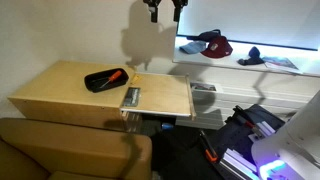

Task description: Take the screwdriver out of the tray and put it on the cabinet

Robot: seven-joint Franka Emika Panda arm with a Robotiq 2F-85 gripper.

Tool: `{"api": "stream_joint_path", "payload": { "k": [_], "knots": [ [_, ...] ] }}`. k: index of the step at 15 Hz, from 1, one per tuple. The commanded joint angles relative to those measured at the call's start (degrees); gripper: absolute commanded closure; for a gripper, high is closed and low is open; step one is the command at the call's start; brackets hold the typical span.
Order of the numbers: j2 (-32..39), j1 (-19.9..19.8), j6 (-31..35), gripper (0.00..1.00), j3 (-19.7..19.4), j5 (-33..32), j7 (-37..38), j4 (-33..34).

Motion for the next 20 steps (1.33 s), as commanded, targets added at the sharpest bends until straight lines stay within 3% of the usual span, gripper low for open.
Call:
{"api": "stream_joint_path", "payload": {
  "k": [1,4,6,10,20],
  "knots": [
    [0.0,-0.1,-0.1,0.0,0.1,0.0,0.0,0.1],
    [0.0,-0.1,-0.1,0.0,0.1,0.0,0.0,0.1],
    [2.0,-1.7,-0.7,0.0,0.5,-3.2,5.7,0.2],
    [4.2,-3.6,-0.3,0.0,-1.2,-6.0,10.1,0.0],
    [3.8,-3.1,-0.2,0.0,-1.2,-5.6,9.3,-0.2]
  ]
}}
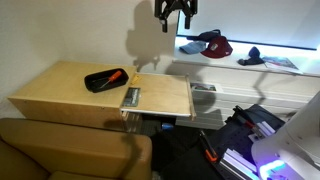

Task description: Take the screwdriver out of the tray and put it on the cabinet

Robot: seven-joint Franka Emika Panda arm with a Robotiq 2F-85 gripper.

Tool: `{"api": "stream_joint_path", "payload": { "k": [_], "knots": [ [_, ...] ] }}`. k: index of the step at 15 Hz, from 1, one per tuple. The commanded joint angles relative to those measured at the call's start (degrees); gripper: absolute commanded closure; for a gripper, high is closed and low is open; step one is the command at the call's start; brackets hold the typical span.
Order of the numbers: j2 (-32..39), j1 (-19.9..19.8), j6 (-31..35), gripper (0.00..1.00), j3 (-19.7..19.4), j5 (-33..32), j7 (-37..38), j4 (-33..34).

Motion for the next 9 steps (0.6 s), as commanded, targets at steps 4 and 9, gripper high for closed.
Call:
{"api": "stream_joint_path", "payload": {
  "k": [4,9],
  "knots": [
    [10.7,-1.6,-2.2,0.0,-3.4,-0.6,-16.7,9.4],
    [20.9,-5.0,-8.8,0.0,-7.0,-1.0,-39.2,26.0]
  ]
}}
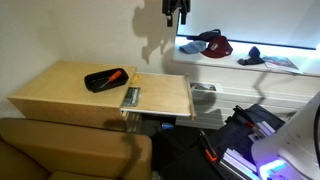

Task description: Take the screwdriver out of the tray and put it on the cabinet

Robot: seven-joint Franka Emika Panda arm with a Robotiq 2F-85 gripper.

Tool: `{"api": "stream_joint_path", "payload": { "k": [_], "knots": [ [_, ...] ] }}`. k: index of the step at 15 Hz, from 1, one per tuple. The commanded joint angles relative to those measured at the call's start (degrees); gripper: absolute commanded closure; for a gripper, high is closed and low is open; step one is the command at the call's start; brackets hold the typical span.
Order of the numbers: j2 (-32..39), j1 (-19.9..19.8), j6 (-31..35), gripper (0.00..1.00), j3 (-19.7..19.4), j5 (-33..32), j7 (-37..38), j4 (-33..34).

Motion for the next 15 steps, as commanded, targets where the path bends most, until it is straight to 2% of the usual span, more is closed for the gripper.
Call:
{"api": "stream_joint_path", "payload": {
  "k": [1,2,3,5,7,8,10,11,12,15],
  "knots": [
    [8.8,-3.1,-7.8,0.0,-1.1,-0.5,-15.0,14.7],
    [10.1,-3.8,-8.7,0.0,-1.2,-2.2,-18.6,18.3],
    [6.1,-3.3,-4.5,0.0,-0.7,-0.6,-12.8,10.5],
    [8.5,-4.5,-6.4,0.0,-0.7,-1.2,-16.8,15.5],
    [9.2,-4.6,-6.9,0.0,-0.6,-1.2,-17.4,16.8],
    [11.3,-4.1,-8.4,0.0,0.5,-0.5,-20.7,17.4],
    [18.9,-6.8,-11.8,0.0,-0.2,0.3,-31.3,28.5],
    [19.3,-7.6,-13.0,0.0,-0.2,0.2,-35.3,30.2],
    [20.1,-2.9,-13.1,0.0,3.3,0.4,-30.9,31.1],
    [25.0,-1.7,-14.7,0.0,6.5,1.5,-35.2,38.1]
  ]
}}
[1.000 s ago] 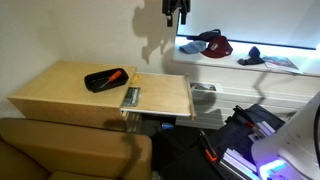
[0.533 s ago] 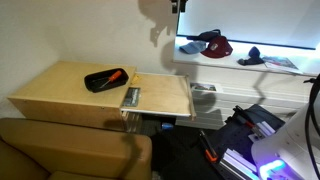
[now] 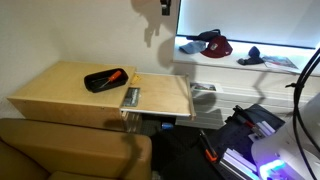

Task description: Take the screwdriver out of the tray and put it on the cabinet

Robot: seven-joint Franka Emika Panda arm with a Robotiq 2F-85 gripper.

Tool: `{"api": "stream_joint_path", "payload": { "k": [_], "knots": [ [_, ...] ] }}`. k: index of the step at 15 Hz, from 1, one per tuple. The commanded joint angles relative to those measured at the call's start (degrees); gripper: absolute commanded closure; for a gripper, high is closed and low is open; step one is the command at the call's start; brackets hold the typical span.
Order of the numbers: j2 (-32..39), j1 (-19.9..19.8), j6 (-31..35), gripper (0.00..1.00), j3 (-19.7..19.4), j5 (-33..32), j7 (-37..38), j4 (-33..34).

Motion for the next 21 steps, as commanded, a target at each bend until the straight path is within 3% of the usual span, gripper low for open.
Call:
{"api": "stream_joint_path", "payload": {
  "k": [1,6,7,9,12,16,19,20,21],
  "knots": [
    [7.1,4.3,-4.3,0.0,4.7,0.0,-2.7,11.2],
    [17.2,13.6,-9.2,0.0,9.6,-3.3,-5.0,26.6],
    [11.9,11.1,-5.3,0.0,8.8,-1.3,-2.5,18.0],
    [13.2,13.0,-5.5,0.0,8.9,-1.5,-1.5,19.4],
    [13.6,12.4,-3.9,0.0,8.0,-2.3,1.1,19.3],
    [11.5,14.8,1.8,0.0,8.6,-1.7,9.0,13.4],
    [12.8,19.1,1.7,0.0,7.1,-6.5,15.1,12.8],
    [19.6,22.0,1.0,0.0,7.0,-8.9,21.5,17.6],
    [21.9,23.1,-2.1,0.0,7.2,-9.4,24.9,20.4]
  ]
}}
